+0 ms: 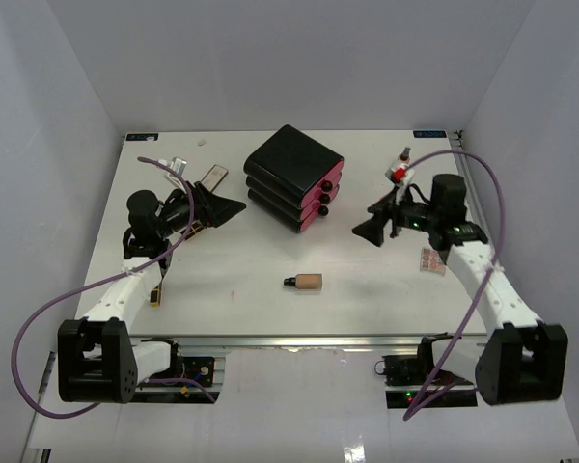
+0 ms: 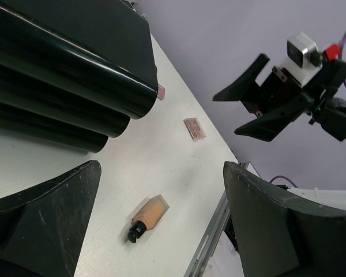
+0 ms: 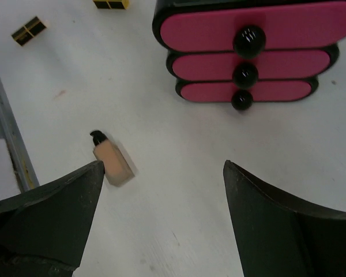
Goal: Organize the makeup
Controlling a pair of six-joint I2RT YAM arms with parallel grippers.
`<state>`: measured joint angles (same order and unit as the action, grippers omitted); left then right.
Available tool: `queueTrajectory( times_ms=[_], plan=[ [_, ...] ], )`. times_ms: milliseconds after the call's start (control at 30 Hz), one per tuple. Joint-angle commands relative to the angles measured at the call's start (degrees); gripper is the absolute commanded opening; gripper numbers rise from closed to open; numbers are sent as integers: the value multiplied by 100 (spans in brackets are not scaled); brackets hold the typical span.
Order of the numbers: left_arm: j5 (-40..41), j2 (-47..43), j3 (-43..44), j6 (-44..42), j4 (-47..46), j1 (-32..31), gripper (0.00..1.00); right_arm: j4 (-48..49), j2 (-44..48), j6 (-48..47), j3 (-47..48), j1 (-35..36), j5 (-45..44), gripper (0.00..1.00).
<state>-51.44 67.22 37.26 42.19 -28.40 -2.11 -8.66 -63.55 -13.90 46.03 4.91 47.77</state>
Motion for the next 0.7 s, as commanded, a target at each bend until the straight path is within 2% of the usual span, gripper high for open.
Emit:
queueTrajectory(
  times_ms=[0, 200, 433, 667],
  plan=[
    [73, -51, 204, -270, 143, -18, 98, 913, -1318, 1319, 960, 571, 81, 92],
    [108, -44, 230, -334, 212, -26, 98, 1570, -2448, 2919, 1713, 715, -57, 100],
    [81, -43, 230, -316, 175, -26, 98, 1833, -2828, 3487, 1934, 867, -355, 94],
    [89, -67, 230, -331, 191, -26, 98, 2006, -3349, 3835, 2191, 925, -492, 81]
  ],
)
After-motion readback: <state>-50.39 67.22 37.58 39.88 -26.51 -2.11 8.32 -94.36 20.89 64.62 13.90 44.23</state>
